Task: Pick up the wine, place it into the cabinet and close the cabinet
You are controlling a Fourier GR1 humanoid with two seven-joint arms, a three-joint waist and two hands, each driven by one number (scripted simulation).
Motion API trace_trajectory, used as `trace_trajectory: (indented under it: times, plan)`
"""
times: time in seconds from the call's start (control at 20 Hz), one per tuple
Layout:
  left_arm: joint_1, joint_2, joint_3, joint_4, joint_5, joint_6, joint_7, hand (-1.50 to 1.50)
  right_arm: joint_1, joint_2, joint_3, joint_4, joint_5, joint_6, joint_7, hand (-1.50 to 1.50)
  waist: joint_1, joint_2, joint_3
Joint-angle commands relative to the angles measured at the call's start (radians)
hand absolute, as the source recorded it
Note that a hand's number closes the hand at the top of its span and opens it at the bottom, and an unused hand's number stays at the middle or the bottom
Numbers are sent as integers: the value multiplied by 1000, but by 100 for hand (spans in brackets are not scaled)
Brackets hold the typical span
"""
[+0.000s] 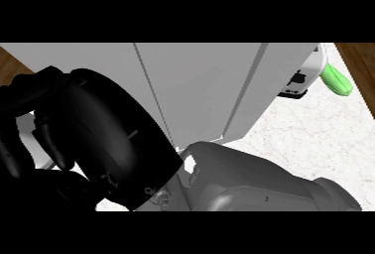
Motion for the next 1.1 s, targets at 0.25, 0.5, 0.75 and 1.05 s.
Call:
trace_trajectory:
  times: [0.25,0.5,0.75,1.05]
  plan:
    - [9,-31,32,-30,-23,-12,35,-150,-57,1,-179,343,3,151,-178,150,-6,0,1]
    - [16,-30,71,-41,-12,-40,65,-150,-104,7,-252,543,-31,237,-304,150,3,3,1]
    - [-18,-44,69,-42,-53,14,98,-150,-81,-5,-262,591,-2,255,-362,150,-5,4,1]
    - [-64,-85,20,16,-86,12,84,-150,-86,-91,-280,634,6,331,-392,150,-15,8,1]
